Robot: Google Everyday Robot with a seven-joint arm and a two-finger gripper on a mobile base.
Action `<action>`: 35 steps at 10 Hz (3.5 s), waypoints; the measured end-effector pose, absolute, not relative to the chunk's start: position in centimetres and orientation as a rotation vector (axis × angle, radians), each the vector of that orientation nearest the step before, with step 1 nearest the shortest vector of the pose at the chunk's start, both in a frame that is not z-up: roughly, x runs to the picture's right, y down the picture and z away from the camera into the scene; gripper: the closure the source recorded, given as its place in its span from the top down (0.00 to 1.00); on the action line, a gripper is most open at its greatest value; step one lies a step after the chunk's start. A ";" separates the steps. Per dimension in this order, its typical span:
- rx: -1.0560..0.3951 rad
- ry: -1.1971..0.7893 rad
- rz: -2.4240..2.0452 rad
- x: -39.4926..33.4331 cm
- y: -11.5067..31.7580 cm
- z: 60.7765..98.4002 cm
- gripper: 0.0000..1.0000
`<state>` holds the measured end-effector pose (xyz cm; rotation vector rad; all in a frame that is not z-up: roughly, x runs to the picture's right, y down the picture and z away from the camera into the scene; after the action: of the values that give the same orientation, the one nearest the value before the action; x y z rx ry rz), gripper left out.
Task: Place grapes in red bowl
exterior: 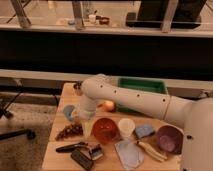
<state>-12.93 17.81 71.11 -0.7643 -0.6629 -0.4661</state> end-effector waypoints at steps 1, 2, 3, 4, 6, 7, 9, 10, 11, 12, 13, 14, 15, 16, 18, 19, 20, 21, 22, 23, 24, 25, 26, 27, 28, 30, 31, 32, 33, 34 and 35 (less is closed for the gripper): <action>-0.767 -0.666 -0.464 -13.0 17.9 71.2 0.80; -0.770 -0.668 -0.461 -13.1 18.0 71.3 0.80; -0.773 -0.671 -0.457 -13.3 18.0 71.5 0.80; -0.775 -0.674 -0.451 -13.4 17.9 71.7 0.80; -0.777 -0.676 -0.440 -13.5 17.7 72.1 0.80; -0.779 -0.677 -0.437 -13.5 17.6 72.2 0.80; -0.788 -0.676 -0.433 -13.4 17.7 72.7 0.80; -0.791 -0.677 -0.431 -13.4 17.8 73.0 0.80; -0.796 -0.676 -0.429 -13.4 17.8 73.2 0.80; -0.801 -0.675 -0.428 -13.4 18.0 73.4 0.80; -0.804 -0.674 -0.427 -13.4 18.1 73.6 0.80; -0.808 -0.672 -0.426 -13.4 18.3 73.9 0.80; -0.810 -0.671 -0.424 -13.4 18.4 74.1 0.80; -0.812 -0.670 -0.421 -13.4 18.4 74.3 0.80; -0.814 -0.670 -0.419 -13.5 18.5 74.5 0.80; -0.816 -0.670 -0.418 -13.5 18.5 74.6 0.80; -0.818 -0.669 -0.418 -13.6 18.6 74.7 0.80; -0.819 -0.669 -0.418 -13.6 18.7 74.8 0.80; -0.821 -0.669 -0.417 -13.6 18.7 74.9 0.80; -0.822 -0.668 -0.417 -13.7 18.8 75.0 0.80; -0.824 -0.668 -0.417 -13.8 18.8 75.1 0.80; -0.825 -0.669 -0.417 -13.9 18.9 75.2 0.80; -0.827 -0.669 -0.416 -14.0 18.9 75.3 0.80; -0.828 -0.669 -0.416 -14.0 19.0 75.5 0.80; -0.830 -0.669 -0.416 -14.1 19.0 75.6 0.80; -0.833 -0.670 -0.415 -14.3 19.1 75.8 0.80; -0.835 -0.671 -0.414 -14.3 19.2 76.0 0.80; -0.836 -0.671 -0.413 -14.4 19.2 76.0 0.80; -0.837 -0.672 -0.412 -14.5 19.2 76.2 0.80; -0.837 -0.673 -0.412 -14.6 19.2 76.3 0.80; -0.838 -0.672 -0.412 -14.7 19.2 76.3 0.80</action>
<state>-14.68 19.20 76.32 -0.8376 -0.6725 -0.4125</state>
